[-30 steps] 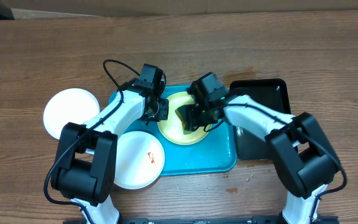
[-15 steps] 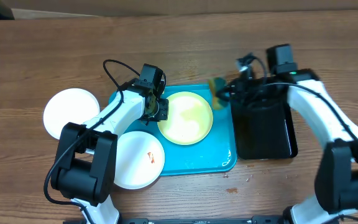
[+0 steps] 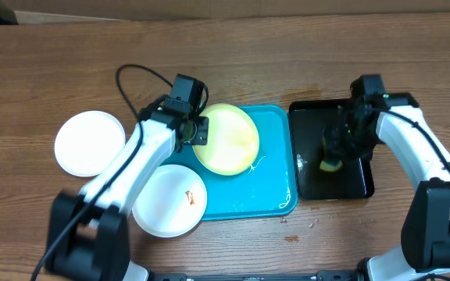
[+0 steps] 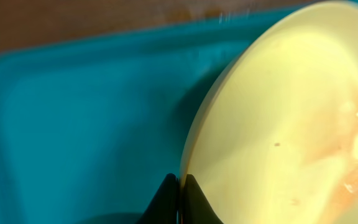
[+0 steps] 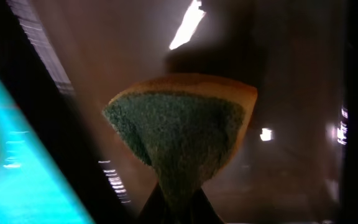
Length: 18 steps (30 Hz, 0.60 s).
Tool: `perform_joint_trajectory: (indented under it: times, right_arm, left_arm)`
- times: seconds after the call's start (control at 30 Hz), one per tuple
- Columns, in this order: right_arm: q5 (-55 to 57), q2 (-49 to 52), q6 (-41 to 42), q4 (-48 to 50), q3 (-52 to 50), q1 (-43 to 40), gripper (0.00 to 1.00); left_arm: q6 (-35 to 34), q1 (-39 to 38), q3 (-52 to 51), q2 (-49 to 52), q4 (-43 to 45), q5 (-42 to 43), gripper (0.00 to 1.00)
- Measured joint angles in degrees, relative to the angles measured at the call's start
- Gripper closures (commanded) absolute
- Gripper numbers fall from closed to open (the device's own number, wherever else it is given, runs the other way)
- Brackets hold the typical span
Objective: Clean dirty plates on tray and stack at the side
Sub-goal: 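Return the sponge to the black tray with the right gripper, then lift the yellow plate with the left gripper and stack it on the white plate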
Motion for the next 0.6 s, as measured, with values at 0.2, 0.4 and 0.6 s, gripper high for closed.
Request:
perform_joint_trajectory:
  times: [0.2,0.4,0.6]
  right_arm:
    - [3.4,0.0,0.9,5.9,-6.0,0.0,0.96]
    - [5.6,0.0,1.6,7.9,-6.9,0.0,0.68]
    - [6.6,0.0,1.7,7.8,-6.9,0.0,0.05]
  left_arm:
    - [0.2,-7.1,1.0,-10.0,-0.4,-12.9,0.96]
    - [1.3,-19.2,1.0,-12.3,-0.4,-31.4,0.96]
    - [2.6,-28.5,1.0,-12.3,0.2,-51.2,0.96]
